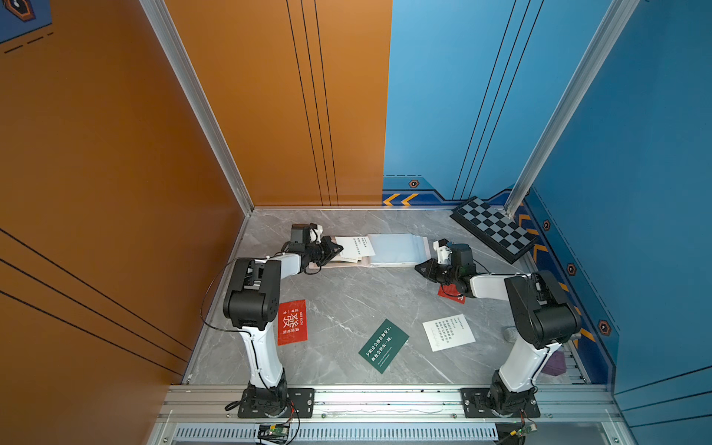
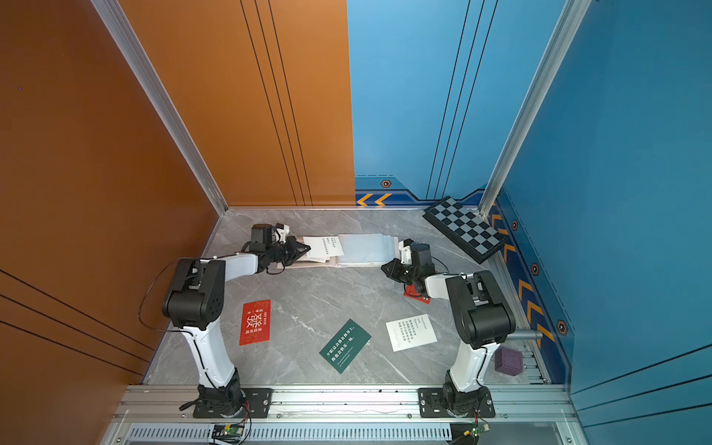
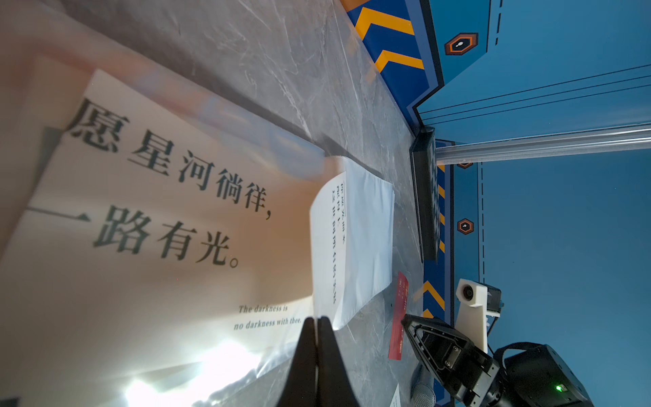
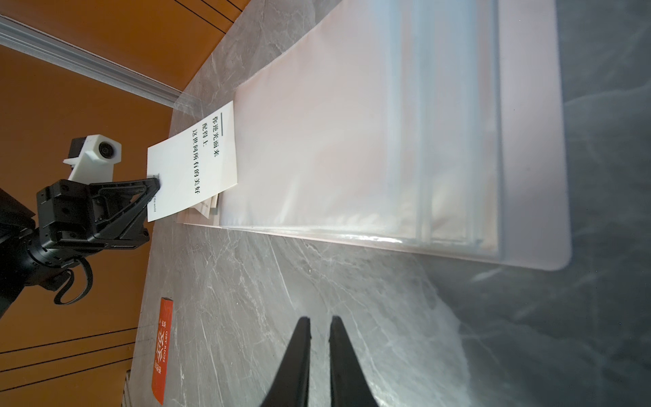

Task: Place the photos into the photo albums
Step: Insert the photo into the photo album.

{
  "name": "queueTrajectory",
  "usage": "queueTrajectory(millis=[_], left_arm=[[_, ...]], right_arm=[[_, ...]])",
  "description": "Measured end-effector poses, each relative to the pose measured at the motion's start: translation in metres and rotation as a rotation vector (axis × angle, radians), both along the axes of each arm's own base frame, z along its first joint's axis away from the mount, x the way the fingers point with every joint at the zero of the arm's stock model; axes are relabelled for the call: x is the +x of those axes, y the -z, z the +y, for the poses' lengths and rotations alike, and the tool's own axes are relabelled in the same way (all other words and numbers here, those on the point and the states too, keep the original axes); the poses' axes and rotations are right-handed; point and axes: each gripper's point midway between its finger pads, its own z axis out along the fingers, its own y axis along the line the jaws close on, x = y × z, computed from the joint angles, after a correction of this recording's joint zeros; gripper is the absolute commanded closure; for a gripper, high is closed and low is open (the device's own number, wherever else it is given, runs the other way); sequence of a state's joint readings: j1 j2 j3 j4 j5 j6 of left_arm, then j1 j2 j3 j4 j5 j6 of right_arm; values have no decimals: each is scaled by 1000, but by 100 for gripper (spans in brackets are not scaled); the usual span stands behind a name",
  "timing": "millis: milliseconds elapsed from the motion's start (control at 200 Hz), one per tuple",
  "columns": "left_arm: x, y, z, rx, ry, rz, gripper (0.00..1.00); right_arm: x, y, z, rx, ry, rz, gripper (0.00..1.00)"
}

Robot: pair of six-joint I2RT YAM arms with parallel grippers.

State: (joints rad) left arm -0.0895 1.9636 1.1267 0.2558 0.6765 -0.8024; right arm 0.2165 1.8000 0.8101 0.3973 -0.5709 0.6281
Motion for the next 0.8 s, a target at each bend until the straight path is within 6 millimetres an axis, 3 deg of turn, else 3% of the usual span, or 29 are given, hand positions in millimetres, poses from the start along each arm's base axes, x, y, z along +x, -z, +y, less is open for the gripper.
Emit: queueTrajectory(millis=[576,801], left_arm=[[-12,14,-8,55,35,43,100],[-9,5,-18,76,63,31,100]], right_arm=[[0,1,0,0,0,3,85],[0,1,0,0,0,3,85]])
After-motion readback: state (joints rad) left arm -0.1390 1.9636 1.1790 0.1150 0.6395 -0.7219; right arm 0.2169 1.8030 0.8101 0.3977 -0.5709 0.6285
